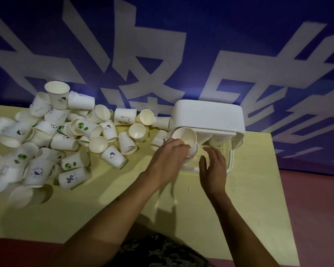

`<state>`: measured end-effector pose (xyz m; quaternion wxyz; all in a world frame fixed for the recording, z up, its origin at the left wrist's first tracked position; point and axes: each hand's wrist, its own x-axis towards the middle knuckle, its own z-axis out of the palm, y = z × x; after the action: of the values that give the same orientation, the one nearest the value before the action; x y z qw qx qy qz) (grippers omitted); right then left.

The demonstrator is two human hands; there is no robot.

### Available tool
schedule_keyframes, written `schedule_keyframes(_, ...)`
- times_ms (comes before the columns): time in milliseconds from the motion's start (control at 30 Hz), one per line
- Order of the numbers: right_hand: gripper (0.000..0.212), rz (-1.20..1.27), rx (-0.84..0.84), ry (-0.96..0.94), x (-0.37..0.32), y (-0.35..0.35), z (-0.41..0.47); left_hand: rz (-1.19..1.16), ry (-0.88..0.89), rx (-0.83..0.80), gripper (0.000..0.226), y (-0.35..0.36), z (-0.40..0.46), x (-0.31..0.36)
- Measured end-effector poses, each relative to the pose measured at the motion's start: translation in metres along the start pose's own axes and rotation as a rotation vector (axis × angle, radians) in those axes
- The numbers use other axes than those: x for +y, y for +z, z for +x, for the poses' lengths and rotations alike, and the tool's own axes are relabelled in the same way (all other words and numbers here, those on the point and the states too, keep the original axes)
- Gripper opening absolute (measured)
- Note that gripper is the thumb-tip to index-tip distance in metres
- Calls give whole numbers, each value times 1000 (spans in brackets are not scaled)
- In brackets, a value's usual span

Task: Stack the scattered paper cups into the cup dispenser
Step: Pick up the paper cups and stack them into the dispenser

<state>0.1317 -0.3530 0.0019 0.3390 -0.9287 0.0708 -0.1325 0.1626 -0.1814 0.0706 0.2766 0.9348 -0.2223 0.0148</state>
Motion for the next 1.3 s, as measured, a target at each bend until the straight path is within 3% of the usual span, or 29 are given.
schedule_keyframes(133, 27, 23, -70, 15, 23, -19, -1, 167, -83, -273, 26, 32, 16, 2)
schedule_keyframes(300, 22, 9, -116, -6, 41, -32, 0, 197, -149, -379, 26, 58, 34, 2)
schedule_keyframes(400, 22, 17, -123, -31, 41, -34, -1, 77, -195, -293, 27, 61, 36, 5)
schedule_keyframes(567, 23, 107, -106, -111, 21, -27, -5, -138, -259, 30, 24, 46, 13, -2)
schedule_keyframes(800, 21, 198, -368, -214, -32, 30, -12, -188, -668, 172, 19, 13, -50, -79)
schedule_keyframes(900, 22, 211, -564, -115, -49, 66, -14, -161, -868, 185, 24, 1, -77, -119)
schedule_keyframes(1100, 31, 30, -732, 60, -67, 124, -3, -140, -1005, 140, 38, -13, -97, -179)
schedule_keyframes(1167, 34, -3, -710, 146, -74, 137, 2, -163, -991, 129, 38, -14, -96, -191)
schedule_keyframes(1300, 28, 11, -508, 288, -86, 144, 5, -180, -903, 174, 31, -17, -83, -201)
